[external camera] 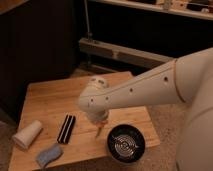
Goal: Place the pepper in the ceramic bowl
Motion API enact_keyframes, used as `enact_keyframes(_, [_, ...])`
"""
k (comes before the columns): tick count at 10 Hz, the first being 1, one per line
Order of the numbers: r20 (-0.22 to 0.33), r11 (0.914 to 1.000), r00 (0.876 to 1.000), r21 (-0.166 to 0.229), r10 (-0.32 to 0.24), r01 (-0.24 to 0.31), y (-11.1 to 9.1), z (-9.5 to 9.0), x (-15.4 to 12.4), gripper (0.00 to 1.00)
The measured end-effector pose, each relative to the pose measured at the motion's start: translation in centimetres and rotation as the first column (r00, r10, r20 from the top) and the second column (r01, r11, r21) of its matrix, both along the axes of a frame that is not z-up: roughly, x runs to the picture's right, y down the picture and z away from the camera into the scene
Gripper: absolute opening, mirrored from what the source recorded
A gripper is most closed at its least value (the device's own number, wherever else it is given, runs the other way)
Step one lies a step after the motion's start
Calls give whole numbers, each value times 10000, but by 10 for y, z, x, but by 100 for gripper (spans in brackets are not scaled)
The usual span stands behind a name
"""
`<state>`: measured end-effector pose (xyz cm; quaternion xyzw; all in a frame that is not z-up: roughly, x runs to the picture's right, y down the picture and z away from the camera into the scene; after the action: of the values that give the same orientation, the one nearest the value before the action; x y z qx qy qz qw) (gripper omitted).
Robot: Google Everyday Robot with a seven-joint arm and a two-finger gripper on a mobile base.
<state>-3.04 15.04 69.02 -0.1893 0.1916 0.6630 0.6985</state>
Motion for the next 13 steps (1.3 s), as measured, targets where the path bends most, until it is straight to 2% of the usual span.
enact_keyframes(1, [-202,9999,9997,-59,104,-105,-2,-8,11,0])
enact_keyframes(3, [-702,9988,9966,-204,440,-455,-5,-37,48,0])
enact_keyframes(5, [-1099,9961,9911,-381,751,-797,3,-56,89,0])
enact_keyframes(7, [-1532,9891,9808,-645,1210,-1321,22,-73,140,0])
enact_keyframes(9, [-1718,9779,9697,-866,1737,-1905,49,-78,183,0])
enact_keyframes(11, [-1753,9594,9551,-1094,2387,-2599,91,-74,228,0])
enact_keyframes(13, [-1453,9403,9445,-1318,2948,-3138,141,-48,254,0])
